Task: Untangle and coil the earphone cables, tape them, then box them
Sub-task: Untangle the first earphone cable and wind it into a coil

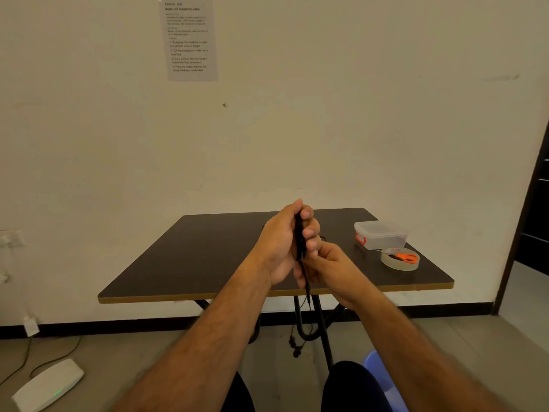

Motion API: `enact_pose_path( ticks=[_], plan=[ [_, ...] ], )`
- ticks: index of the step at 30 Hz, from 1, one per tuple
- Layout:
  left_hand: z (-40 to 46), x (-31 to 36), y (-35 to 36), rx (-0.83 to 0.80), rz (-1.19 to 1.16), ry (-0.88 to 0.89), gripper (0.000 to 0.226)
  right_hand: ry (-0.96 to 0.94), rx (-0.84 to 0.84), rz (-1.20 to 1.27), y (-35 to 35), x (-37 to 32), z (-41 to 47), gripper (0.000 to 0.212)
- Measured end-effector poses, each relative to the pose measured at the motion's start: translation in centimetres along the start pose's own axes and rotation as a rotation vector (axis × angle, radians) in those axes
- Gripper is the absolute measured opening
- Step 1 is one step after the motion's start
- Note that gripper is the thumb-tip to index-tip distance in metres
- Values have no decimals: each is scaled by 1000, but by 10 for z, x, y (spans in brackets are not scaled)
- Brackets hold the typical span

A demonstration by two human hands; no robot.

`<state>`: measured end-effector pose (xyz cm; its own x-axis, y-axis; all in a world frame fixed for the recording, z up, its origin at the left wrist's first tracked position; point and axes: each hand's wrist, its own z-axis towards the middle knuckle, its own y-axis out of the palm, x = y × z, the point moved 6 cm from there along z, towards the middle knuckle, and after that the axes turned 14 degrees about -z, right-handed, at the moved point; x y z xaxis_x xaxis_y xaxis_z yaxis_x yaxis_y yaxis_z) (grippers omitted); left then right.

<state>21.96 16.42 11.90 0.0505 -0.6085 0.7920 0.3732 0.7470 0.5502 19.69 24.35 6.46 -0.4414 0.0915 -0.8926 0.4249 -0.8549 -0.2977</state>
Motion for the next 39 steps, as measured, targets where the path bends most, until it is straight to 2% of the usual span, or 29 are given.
enact_pose_path(
  ticks=[5, 9, 14, 21, 27, 29, 33, 39],
  plan=[
    [2, 7, -8, 89, 74, 111, 39, 51, -114, -104, 14, 5, -3, 21],
    [6, 14, -17, 156, 221, 243, 38, 60, -166, -153, 19, 2, -8, 15],
    [7, 18, -33, 201, 428, 303, 39, 46, -215, -235, 17, -2, -13, 23],
    [6, 11, -53, 223, 738, 182, 40, 4, -113, -437, -5, -24, -9, 12],
    [1, -8, -51, 154, 776, -69, 45, -105, -33, -635, -29, -44, -4, 10],
    [-2, -14, -49, 122, 725, -177, 46, -136, -19, -607, -38, -52, 0, 8],
    [-8, -30, -38, 13, 402, -367, 50, -181, 11, -494, -53, -58, 7, 3],
    [-11, -36, -13, -140, 113, -431, 50, -162, 90, -146, -57, -43, 14, 6]
  ],
)
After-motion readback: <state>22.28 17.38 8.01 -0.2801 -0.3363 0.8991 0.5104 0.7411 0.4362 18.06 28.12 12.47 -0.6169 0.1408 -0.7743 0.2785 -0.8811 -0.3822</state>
